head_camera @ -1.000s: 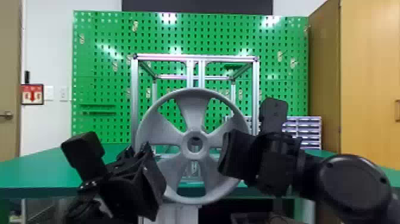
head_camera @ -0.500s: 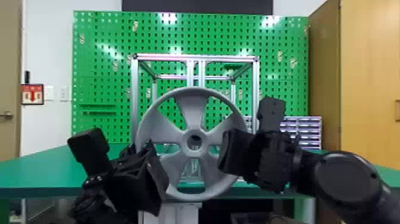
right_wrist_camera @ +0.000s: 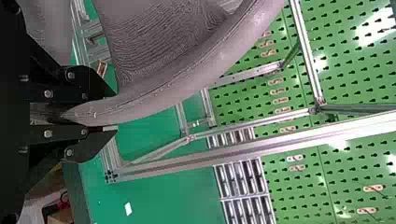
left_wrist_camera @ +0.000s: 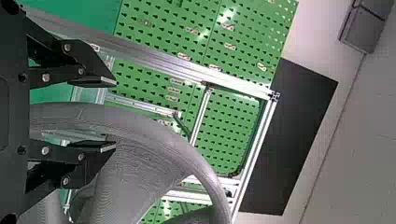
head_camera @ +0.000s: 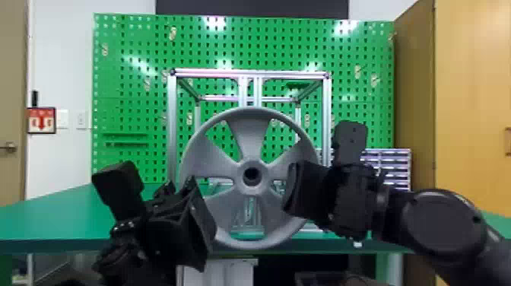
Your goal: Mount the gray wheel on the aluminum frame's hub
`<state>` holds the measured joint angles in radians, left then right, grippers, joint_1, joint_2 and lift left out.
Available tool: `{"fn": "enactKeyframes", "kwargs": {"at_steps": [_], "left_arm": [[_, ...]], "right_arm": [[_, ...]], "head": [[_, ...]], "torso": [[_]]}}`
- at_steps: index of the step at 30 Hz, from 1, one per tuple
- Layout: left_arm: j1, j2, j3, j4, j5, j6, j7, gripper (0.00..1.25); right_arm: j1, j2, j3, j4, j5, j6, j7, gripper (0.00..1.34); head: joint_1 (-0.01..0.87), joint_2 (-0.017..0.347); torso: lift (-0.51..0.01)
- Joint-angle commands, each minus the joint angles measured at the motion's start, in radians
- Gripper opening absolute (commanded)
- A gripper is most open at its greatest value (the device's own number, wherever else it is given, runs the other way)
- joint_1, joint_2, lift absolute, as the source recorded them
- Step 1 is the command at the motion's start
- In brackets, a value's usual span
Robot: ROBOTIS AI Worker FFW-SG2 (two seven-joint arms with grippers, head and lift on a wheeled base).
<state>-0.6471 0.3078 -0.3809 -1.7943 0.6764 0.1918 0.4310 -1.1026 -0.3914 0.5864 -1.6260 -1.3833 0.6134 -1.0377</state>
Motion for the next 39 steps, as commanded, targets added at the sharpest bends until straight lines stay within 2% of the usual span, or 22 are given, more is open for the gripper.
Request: {"fn": "enactKeyframes", "kwargs": {"at_steps": [1, 9, 18, 32, 39], "left_arm": [[-0.009, -0.001, -0.004, 0.013, -0.003, -0.002, 0.000, 0.50], [-0.025, -0.004, -0.018, 0.046, -0.011, -0.022, 0.000, 0.50], [-0.051, -0.022, -0.026, 0.093, -0.026, -0.038, 0.000, 0.51], [-0.077, -0.022, -0.027, 0.124, -0.060, -0.041, 0.000, 0.51], [-0.080, -0.024, -0.030, 0.128, -0.061, -0.041, 0.000, 0.51]], "right_arm": [[-0.006, 0.003, 0.006, 0.009, -0.003, 0.000, 0.001, 0.09], [-0.013, 0.009, 0.006, 0.021, 0.003, 0.000, 0.005, 0.09], [-0.020, 0.017, 0.006, 0.040, 0.010, -0.001, 0.008, 0.09], [-0.034, 0.039, 0.023, 0.069, 0.021, -0.009, 0.010, 0.09], [-0.039, 0.037, 0.024, 0.072, 0.029, -0.009, 0.010, 0.09]], "head": [[-0.005, 0.006], [-0.005, 0.006], [-0.005, 0.006], [-0.005, 0.006], [-0.005, 0.006]], "torso": [[-0.499], [-0.499], [-0.499], [-0.499], [-0.499]]}}
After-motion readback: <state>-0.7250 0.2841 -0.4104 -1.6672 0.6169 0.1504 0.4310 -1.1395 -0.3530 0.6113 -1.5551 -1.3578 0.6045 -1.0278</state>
